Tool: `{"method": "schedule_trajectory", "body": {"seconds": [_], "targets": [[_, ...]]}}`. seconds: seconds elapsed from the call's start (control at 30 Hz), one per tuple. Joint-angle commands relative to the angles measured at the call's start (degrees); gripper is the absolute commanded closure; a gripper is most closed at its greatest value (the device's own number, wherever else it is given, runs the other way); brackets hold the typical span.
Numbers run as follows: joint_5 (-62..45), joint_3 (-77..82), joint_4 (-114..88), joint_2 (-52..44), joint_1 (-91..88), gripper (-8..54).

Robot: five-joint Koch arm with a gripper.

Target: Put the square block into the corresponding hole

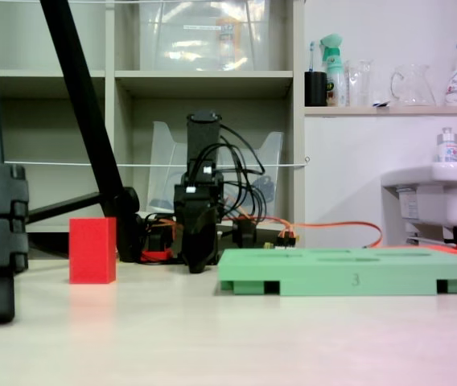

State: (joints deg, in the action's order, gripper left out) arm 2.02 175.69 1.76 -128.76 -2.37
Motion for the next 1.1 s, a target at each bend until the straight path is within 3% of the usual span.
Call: {"method": "schedule_trajectory", "body": {"seconds": [0.0,0.4,0.53,0.63,0.77,0.9,1.07], "targets": [[1.3,4.0,-0.6,-3.6,-0.9,10.4],[3.5,4.0,-0.2,-3.6,-0.5,9.9],[43.2,2.5,13.2,-3.7,1.5,12.7],[56.4,-7.9,8.8,-3.6,6.6,15.8],[73.5,-30.0,-23.7,-3.7,7.6,16.4],[82.1,-47.4,-46.7,-3.4,8.3,21.5],[81.3,-58.5,-56.5,-0.6,13.4,22.1]]}}
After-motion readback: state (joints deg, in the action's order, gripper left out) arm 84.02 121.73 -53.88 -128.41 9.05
